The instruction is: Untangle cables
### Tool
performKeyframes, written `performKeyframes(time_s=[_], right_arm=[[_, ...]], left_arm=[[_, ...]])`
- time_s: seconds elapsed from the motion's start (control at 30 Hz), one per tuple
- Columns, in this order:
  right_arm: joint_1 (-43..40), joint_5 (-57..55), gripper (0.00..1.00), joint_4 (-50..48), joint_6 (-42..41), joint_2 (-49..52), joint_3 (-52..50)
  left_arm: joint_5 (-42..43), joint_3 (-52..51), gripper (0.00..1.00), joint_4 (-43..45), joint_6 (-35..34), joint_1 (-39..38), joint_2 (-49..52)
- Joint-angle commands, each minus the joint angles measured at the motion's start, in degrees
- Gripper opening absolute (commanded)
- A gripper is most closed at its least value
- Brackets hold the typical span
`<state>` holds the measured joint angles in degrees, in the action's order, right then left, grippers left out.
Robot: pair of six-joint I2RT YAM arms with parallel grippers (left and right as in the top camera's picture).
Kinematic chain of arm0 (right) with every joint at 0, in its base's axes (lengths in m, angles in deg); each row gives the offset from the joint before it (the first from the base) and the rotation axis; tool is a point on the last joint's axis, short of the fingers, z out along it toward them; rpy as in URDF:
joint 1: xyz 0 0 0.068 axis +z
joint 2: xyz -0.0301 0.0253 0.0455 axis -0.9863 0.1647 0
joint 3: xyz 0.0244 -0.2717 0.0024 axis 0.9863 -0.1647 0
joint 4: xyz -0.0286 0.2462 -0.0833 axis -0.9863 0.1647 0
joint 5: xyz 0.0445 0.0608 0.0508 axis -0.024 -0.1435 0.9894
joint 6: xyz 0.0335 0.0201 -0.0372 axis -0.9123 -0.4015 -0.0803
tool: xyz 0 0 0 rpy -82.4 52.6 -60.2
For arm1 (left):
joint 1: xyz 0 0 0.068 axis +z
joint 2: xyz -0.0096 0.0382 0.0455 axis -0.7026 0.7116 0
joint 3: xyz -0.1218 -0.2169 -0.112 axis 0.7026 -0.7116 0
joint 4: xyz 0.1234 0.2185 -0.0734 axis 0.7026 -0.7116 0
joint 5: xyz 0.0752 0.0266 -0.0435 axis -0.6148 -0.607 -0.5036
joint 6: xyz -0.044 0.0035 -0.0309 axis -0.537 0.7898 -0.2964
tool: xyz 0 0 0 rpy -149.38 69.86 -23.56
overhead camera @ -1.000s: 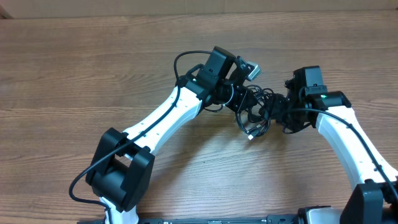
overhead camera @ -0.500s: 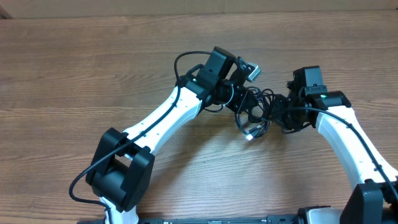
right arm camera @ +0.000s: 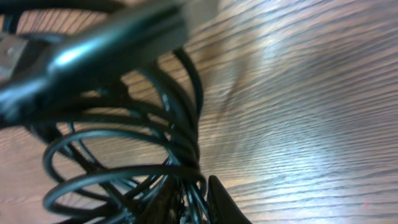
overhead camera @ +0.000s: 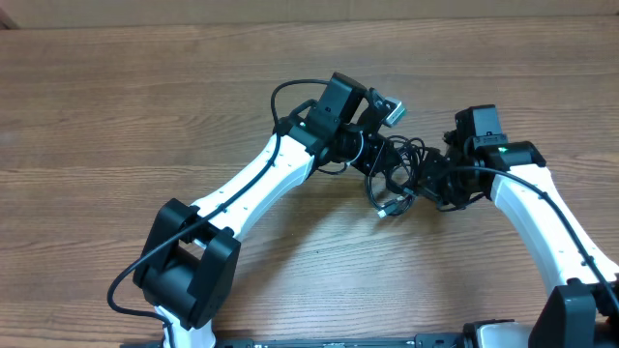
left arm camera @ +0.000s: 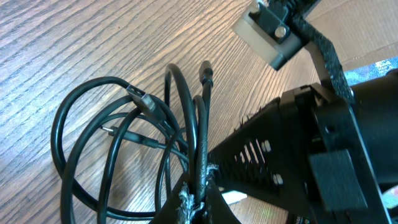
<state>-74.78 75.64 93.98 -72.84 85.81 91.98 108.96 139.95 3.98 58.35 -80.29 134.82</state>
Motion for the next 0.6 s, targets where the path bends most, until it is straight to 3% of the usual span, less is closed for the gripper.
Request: performKeyframes(time_s=[0.0, 0.43, 0.57], right_arm=[[1.09, 2.45, 0.13, 0.26, 0.02, -0.15, 0.55], [1.18, -0.22, 0.13, 0.9, 0.02, -0.15, 0.55], [1.18, -0.24, 0.08, 0.92, 0.02, -0.15, 0.55]], left_arm=[[1.22, 1.84, 0.04, 0.28, 0.11, -0.37, -2.49], [1.29, 1.84, 0.04, 0.26, 0.09, -0.37, -2.49], [1.27, 1.84, 0.04, 0.37, 0.11, -0.31, -2.6]])
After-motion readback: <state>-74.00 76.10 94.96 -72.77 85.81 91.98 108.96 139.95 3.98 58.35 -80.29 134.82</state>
